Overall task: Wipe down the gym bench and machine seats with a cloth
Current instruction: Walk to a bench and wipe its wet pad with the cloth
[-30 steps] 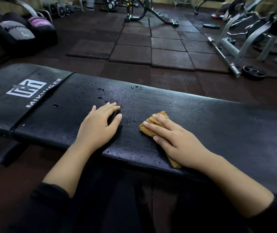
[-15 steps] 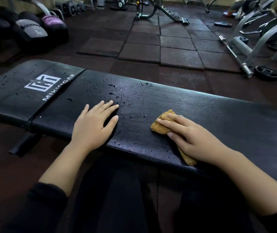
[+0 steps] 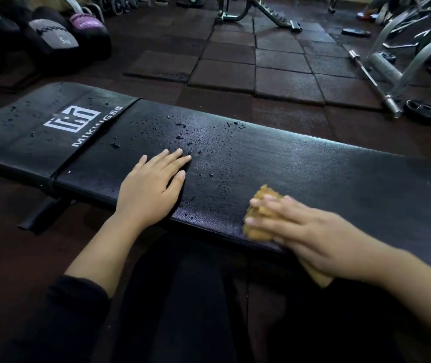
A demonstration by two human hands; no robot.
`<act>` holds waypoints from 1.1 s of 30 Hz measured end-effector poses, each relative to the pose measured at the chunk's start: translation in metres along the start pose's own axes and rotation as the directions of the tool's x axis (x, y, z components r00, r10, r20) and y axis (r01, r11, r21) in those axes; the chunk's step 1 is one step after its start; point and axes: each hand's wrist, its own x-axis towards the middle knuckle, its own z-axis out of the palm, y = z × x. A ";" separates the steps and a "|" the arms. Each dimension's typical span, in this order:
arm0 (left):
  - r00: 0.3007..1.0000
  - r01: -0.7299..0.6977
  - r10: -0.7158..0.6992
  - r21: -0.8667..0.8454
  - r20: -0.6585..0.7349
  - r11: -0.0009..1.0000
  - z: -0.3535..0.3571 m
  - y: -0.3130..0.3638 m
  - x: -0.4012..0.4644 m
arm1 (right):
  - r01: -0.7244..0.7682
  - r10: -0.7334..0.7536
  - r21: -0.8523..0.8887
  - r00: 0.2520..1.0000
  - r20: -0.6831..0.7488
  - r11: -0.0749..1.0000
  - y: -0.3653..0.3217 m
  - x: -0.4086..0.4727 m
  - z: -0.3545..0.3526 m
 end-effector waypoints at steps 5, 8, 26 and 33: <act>1.000 0.008 -0.008 0.008 0.014 1.000 0.001 0.000 0.000 | -0.153 0.154 0.060 0.988 -0.018 0.986 0.018 0.049 0.000; 1.000 -0.007 0.007 0.005 0.006 1.000 0.001 -0.002 0.000 | -0.041 0.038 -0.038 0.996 -0.078 0.998 -0.024 0.072 0.016; 0.975 0.222 -0.221 0.089 -0.021 0.971 -0.031 -0.041 0.001 | -0.112 0.132 0.216 0.988 -0.081 0.970 0.001 0.104 0.000; 0.964 0.257 -0.264 0.180 0.020 0.949 -0.030 -0.065 0.008 | -0.075 0.072 0.119 0.997 0.029 0.990 -0.001 0.106 0.004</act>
